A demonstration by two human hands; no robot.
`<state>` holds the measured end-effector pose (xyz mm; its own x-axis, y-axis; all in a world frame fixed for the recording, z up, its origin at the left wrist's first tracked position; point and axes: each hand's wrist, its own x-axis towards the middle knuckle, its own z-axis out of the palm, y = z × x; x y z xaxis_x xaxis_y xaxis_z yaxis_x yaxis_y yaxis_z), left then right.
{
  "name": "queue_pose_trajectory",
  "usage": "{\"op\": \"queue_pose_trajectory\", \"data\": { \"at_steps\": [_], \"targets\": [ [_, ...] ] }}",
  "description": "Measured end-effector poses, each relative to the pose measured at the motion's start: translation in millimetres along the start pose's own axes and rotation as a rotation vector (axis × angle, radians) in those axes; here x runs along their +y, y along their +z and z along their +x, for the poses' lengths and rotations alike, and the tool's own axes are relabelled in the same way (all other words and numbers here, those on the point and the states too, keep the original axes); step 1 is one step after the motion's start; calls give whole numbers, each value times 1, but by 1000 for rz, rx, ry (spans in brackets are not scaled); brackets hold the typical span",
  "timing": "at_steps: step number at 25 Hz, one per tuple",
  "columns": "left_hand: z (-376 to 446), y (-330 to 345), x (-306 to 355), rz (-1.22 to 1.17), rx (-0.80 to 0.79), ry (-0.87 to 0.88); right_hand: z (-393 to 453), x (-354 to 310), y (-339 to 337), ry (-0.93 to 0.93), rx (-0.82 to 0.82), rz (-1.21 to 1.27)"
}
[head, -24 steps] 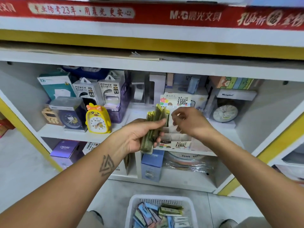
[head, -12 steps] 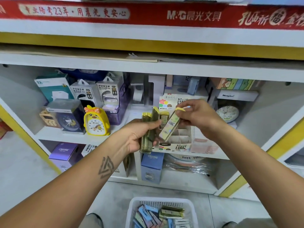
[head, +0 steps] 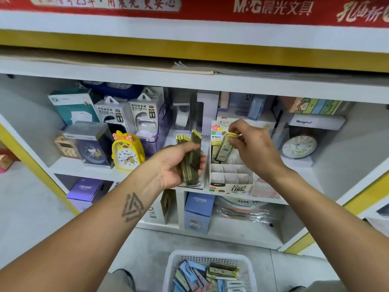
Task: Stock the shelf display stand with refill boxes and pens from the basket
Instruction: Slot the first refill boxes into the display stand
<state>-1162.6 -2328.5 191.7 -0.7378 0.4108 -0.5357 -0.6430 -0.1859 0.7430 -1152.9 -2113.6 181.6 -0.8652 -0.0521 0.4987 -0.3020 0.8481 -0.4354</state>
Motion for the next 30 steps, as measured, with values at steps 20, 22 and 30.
{"op": "queue_pose_trajectory", "data": {
  "at_steps": [20, 22, 30],
  "targets": [
    [-5, 12, -8, 207, -162, 65, 2, -29, -1, 551, -135, 842],
    [-5, 14, -10, 195, -170, 51, 0, -26, -5, 589, -144, 841],
    [5, 8, -8, 108, 93, 8, 1, 4, -39, 470, -102, 533]
  ]
}}
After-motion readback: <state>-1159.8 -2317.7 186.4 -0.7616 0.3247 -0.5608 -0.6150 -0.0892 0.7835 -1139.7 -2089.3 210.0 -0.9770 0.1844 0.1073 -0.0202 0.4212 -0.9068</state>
